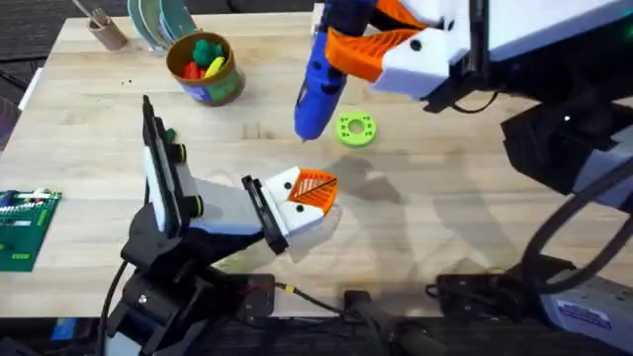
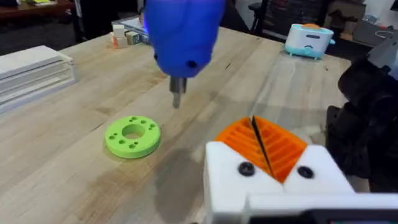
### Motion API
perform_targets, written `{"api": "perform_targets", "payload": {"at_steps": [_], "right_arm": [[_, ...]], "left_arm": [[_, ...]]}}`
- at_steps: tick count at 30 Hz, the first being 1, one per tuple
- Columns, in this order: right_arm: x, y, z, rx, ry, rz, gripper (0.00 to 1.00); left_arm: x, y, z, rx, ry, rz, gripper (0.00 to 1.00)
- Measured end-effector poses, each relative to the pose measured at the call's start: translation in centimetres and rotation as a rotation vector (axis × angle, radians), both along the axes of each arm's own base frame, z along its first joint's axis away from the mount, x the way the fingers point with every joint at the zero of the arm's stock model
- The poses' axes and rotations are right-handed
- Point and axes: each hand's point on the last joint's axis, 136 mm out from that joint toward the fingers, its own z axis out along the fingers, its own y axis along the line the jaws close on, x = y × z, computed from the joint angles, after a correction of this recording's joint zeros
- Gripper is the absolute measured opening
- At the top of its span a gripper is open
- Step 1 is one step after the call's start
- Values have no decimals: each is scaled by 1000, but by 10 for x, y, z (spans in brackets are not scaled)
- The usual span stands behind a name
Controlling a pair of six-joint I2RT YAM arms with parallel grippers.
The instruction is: Pick up the gripper from the table and insert it into the empty holder that is missing its gripper. Then pick up a screw, insert it into the mounting hole, and use the screwdriver to tighten it. Finally, clean up the table by picking up the vegetable and placing it into the bucket.
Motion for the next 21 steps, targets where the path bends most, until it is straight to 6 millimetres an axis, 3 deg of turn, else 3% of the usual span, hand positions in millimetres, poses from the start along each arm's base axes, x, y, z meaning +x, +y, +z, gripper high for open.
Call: {"api": "perform_targets", "payload": {"at_steps": [10,18,21], "right_arm": [[-24,20,0,9,91,110,139],[-40,32,16,16,71,171,132],[-44,35,13,2,68,187,131]], "left_arm": [[0,0,0,0,0,0,17],[0,0,0,0,0,0,17],[0,0,0,0,0,0,17]]}}
